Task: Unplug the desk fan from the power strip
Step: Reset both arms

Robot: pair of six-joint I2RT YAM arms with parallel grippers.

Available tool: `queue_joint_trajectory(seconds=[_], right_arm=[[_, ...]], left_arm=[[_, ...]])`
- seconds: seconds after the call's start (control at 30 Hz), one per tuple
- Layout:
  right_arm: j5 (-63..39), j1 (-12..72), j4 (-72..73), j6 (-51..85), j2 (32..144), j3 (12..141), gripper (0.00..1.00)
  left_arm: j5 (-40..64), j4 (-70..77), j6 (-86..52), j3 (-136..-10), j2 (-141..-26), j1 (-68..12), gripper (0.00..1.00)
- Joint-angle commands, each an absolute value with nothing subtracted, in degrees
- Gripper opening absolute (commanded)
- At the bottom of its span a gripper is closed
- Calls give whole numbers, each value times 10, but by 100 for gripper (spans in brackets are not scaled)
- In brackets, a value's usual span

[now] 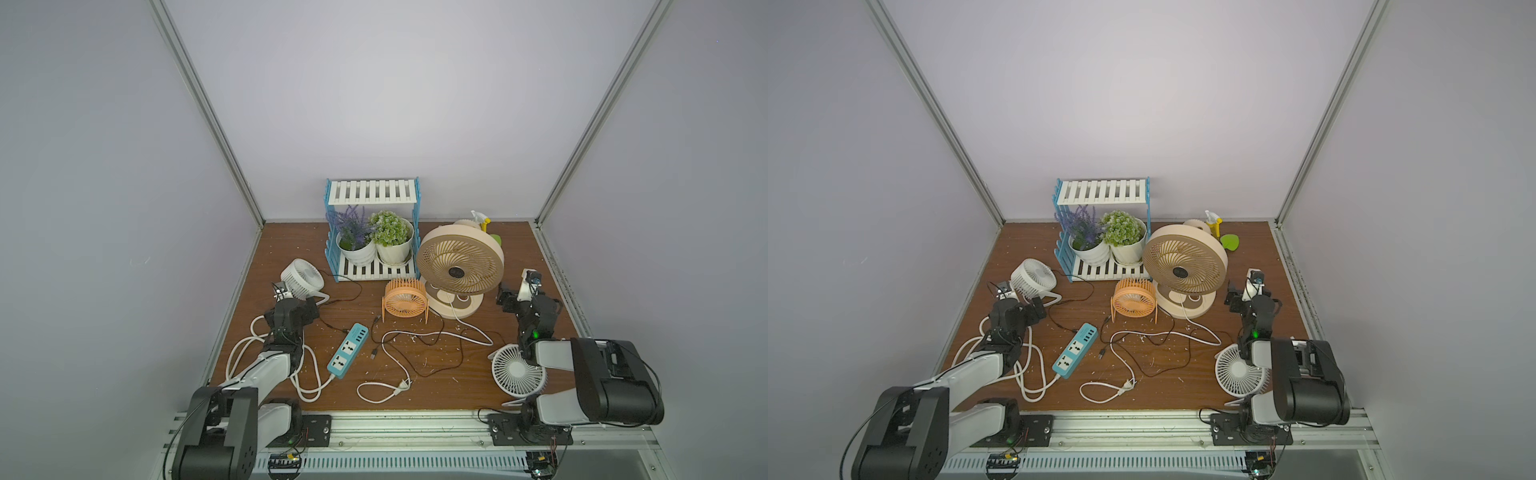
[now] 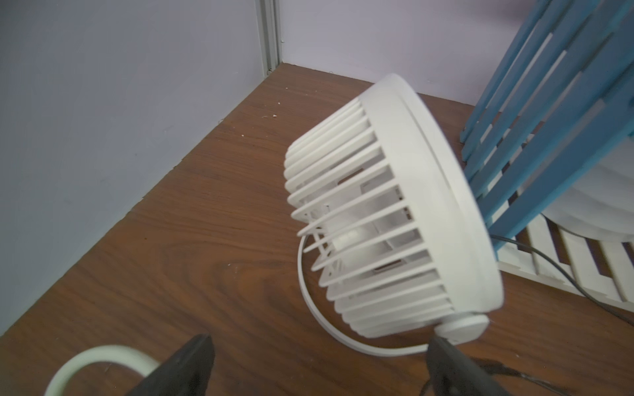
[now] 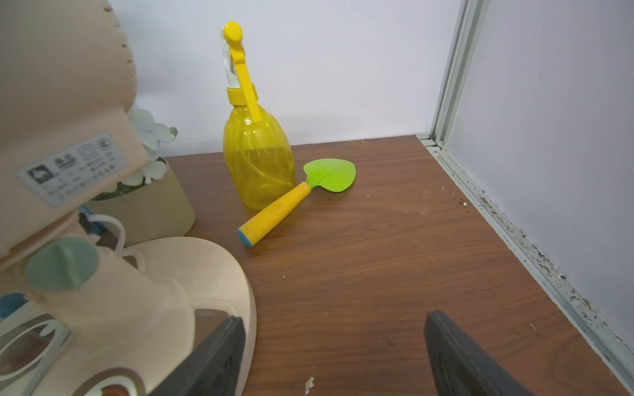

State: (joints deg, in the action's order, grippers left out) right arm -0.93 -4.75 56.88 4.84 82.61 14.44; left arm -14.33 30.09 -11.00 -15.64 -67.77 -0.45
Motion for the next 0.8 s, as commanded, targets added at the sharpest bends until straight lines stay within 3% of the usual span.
queue_joint_trajectory(seconds=[0.0, 0.03, 0.13, 0.33, 0.77], right_arm=[[-23, -28, 699, 22, 888, 125, 85], [-27, -29, 747, 30, 918, 123, 85], [-15, -34, 668, 28, 875, 125, 85], [-14, -32, 697, 32, 897, 129, 89], [-15, -29, 673, 28, 895, 141, 97]], left_arm=[[-100, 397, -77, -162, -713, 3, 99], [-92, 422, -67, -163, -728, 3, 99], [-67, 462, -66, -173, -775, 2, 99], [-14, 598, -50, -172, -896, 2, 99], [-56, 551, -52, -193, -893, -8, 99]])
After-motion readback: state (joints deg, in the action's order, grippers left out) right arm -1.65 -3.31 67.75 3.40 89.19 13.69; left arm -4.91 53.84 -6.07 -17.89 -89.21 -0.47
